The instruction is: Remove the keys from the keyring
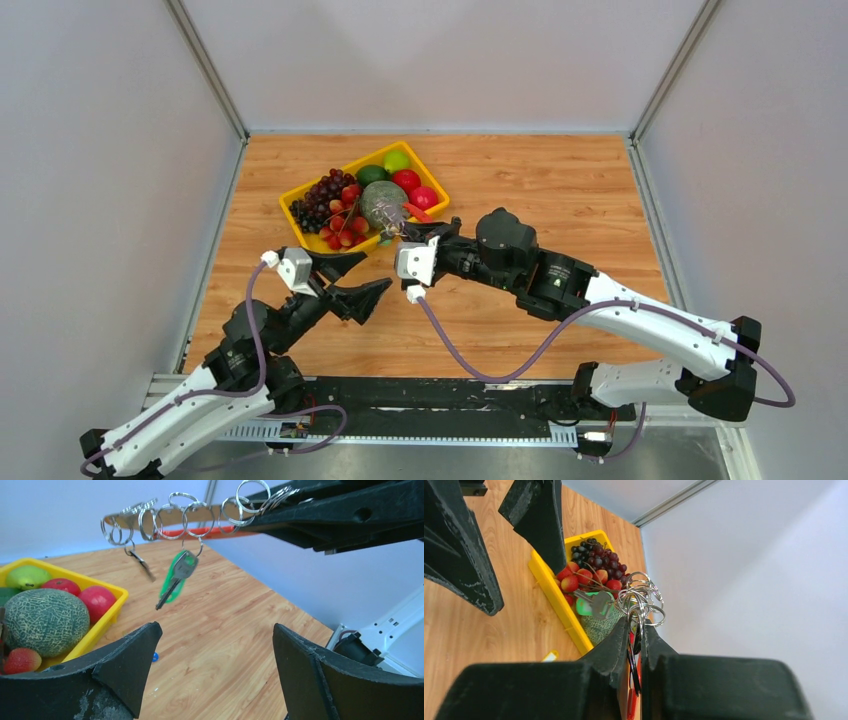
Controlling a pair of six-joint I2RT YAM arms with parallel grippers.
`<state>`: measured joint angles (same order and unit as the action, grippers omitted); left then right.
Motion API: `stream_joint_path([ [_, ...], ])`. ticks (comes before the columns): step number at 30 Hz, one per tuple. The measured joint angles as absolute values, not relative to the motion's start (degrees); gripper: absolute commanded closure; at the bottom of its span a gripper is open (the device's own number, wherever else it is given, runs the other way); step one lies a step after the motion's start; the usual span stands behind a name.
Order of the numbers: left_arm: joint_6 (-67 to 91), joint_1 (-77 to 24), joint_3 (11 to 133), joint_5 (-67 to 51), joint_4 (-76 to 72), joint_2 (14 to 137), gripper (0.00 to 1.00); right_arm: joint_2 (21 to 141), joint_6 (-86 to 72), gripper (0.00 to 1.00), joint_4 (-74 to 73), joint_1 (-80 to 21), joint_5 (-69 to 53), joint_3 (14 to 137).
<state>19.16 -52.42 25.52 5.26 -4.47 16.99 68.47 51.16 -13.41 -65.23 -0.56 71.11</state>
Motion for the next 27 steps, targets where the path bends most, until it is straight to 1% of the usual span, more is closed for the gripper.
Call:
stream_joint_path([
  [4,17.6,-52.4,24.5,5.6,-4.4,17.9,0.07,68.4,55.2,1.0,-12.3,-65.2,-2.0,71.0],
  [5,17.2,-52.4,24.5,5.7,-4.5,18.7,0.1,68.4,55.8,1.0,-11.9,-65.2,-2.4,70.9],
  [6,16.8,-52.4,24.5,5.9,-4.5,19.5,0.16,68.2,56.5,1.0,-11.6,-65.2,-3.0,70.8],
  [7,16.3,-52.4,24.6,6.1,-4.5,20.6,0.2,68.0,57.2,1.0,-11.2,-65.2,-3.6,70.5],
  [8,16.1,-52.4,24.6,6.1,-4.5,21.5,0.28,67.8,57.6,1.0,-11.0,-65.2,-4.0,70.2],
  [10,15.3,-52.4,24.6,6.2,-4.7,23.1,0.35,67.2,58.5,1.0,-10.5,-65.2,-5.1,69.5],
  [12,14.4,-52.4,24.6,6.3,-5.5,24.2,0.38,66.6,58.9,1.0,-10.3,-65.2,-6.0,69.0],
  [15,13.5,-52.4,24.7,5.9,-6.9,24.8,0.37,65.9,59.5,1.0,-9.9,-65.2,-7.0,68.2],
  [20,12.5,-52.4,24.8,4.5,-10.0,25.4,0.42,65.0,59.9,1.0,-9.5,-65.2,-8.6,67.0],
  [22,12.0,-52.4,24.8,4.2,-11.3,25.5,0.43,64.6,60.1,1.0,-9.3,-65.2,-9.0,66.5],
  [24,11.7,-52.4,24.8,3.8,-12.8,25.4,0.43,64.4,60.2,1.0,-9.3,-65.2,-9.2,66.1],
  [27,11.3,-52.4,24.8,3.0,-15.3,25.1,0.4,64.2,60.4,1.0,-9.1,-65.2,-9.5,65.6],
])
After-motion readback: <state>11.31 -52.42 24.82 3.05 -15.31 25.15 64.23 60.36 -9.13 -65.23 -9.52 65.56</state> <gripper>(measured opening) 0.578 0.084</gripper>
